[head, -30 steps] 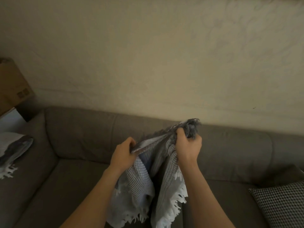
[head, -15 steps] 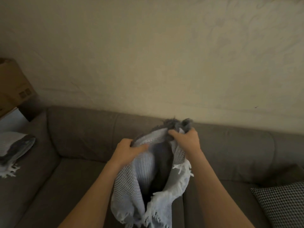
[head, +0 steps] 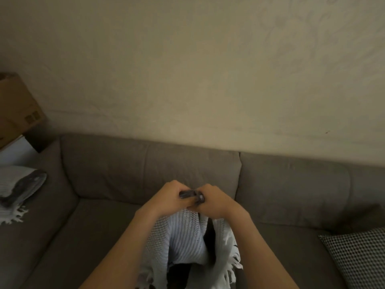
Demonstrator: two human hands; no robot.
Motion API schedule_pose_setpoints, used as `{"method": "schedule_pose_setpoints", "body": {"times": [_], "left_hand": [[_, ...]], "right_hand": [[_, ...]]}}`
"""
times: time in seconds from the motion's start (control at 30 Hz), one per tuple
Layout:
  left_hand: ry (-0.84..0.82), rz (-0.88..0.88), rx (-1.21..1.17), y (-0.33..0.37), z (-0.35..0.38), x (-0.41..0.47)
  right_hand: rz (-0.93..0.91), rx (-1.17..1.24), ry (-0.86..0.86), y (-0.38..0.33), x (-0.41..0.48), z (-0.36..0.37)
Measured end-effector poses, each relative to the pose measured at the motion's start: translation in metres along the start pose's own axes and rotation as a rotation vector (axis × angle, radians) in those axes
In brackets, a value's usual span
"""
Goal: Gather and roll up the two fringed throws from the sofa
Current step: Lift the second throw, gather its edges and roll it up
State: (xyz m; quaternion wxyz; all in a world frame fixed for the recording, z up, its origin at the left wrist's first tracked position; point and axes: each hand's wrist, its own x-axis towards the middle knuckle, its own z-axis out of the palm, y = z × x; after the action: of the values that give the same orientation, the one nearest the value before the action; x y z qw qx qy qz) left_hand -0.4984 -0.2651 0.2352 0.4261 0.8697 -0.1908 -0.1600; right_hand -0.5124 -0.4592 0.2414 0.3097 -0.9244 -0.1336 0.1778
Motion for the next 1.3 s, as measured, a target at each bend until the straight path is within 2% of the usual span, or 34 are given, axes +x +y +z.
{"method": "schedule_pose_setpoints", "body": {"times": [0.1,0.2,0.33,0.47,0.57,0.7,0.77,0.83,0.93,1.03,1.1,1.17,1.3], "left_hand": [[0.007,-0.026,0.044,-0.010,-0.008,-0.003],[-0.035,-0.061,0.126,-0.022,-0.009,-0.005],[0.081,-0.086,0.086,-0.037,-0.007,-0.008],[0.213,-0.098,0.075,-0.051,-0.014,-0.013],[0.211,-0.076,0.056,-0.054,-0.015,-0.014],[0.194,-0.121,0.105,-0.058,-0.008,-0.016],[0.237,-0.109,0.047,-0.056,-0.002,-0.017],[0.275,-0.078,0.010,-0.048,0.002,-0.015],[0.305,-0.066,-0.009,-0.034,0.000,-0.006],[0.293,-0.059,-0.005,-0.017,-0.006,0.003],[0.206,-0.005,0.009,-0.008,-0.009,0.005],[0.111,0.021,0.049,-0.003,-0.011,0.004],[0.099,0.010,0.117,-0.001,-0.017,-0.002]], "right_hand": [[0.077,-0.108,0.072,0.002,0.001,-0.008],[0.112,-0.106,0.157,0.000,0.001,-0.017],[0.220,0.018,0.416,-0.003,-0.003,-0.021],[0.377,0.317,0.659,0.004,-0.008,-0.025],[0.520,0.594,0.753,0.015,-0.002,-0.022],[0.558,1.115,0.875,0.026,0.003,-0.013],[0.553,1.263,0.929,0.029,0.005,-0.009],[0.545,1.169,0.980,0.028,0.006,-0.007],[0.439,0.955,0.898,0.019,0.001,-0.006],[0.175,0.795,0.636,0.008,-0.006,-0.001],[-0.022,0.610,0.393,0.004,-0.004,0.008],[-0.141,0.406,0.244,-0.005,-0.001,0.014],[-0.019,0.056,0.203,-0.011,0.003,0.012]]}}
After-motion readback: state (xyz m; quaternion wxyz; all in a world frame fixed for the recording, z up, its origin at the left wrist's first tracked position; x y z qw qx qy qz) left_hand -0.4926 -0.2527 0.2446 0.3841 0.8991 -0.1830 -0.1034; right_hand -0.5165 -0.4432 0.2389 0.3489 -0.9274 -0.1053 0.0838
